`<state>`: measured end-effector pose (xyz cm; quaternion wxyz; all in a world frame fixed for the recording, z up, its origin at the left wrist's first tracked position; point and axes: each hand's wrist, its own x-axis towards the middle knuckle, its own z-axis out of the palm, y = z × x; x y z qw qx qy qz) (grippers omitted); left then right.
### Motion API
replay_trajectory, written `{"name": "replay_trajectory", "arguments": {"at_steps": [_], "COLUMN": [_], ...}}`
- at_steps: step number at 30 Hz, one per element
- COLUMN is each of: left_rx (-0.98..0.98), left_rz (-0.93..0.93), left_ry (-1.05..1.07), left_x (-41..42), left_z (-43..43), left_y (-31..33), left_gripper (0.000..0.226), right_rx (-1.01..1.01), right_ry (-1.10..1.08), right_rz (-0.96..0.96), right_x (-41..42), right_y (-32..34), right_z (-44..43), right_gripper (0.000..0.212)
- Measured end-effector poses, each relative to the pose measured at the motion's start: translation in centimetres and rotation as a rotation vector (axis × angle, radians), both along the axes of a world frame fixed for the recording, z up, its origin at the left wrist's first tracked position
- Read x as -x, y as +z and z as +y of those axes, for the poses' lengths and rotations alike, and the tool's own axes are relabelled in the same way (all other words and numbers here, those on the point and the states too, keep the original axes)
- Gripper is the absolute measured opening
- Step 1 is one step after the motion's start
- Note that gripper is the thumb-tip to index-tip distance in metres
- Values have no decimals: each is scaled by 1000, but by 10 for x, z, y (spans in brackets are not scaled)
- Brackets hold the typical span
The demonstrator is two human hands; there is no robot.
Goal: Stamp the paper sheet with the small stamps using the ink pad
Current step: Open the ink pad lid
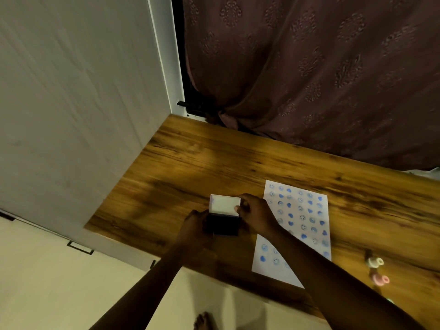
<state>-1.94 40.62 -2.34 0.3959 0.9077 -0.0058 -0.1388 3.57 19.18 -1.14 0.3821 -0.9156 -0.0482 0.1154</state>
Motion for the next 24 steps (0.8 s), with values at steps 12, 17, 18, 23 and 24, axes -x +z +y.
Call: {"name": "replay_trajectory", "arguments": {"at_steps": [12, 17, 18, 23, 24], "left_rx": [13, 18, 19, 8, 5], "left_rz": [-25, -28, -25, -13, -15], "left_ry": [-1, -6, 0, -22, -20], "left_x": [4, 6, 6, 6, 6], "left_z": [1, 4, 4, 4, 4], "left_y": [-2, -3, -2, -1, -1], "left_gripper": [54, 57, 57, 61, 62], "right_rx": [-2, 28, 28, 33, 40], "right_ry": [-101, -89, -90, -80, -81], "right_rz": [0, -21, -12, -1, -6], "right_x": [-2, -1, -2, -1, 0], "right_y": [-7, -11, -10, -5, -3], "right_z": [6, 8, 9, 9, 8], "right_gripper": [42, 35, 35, 37, 36]}}
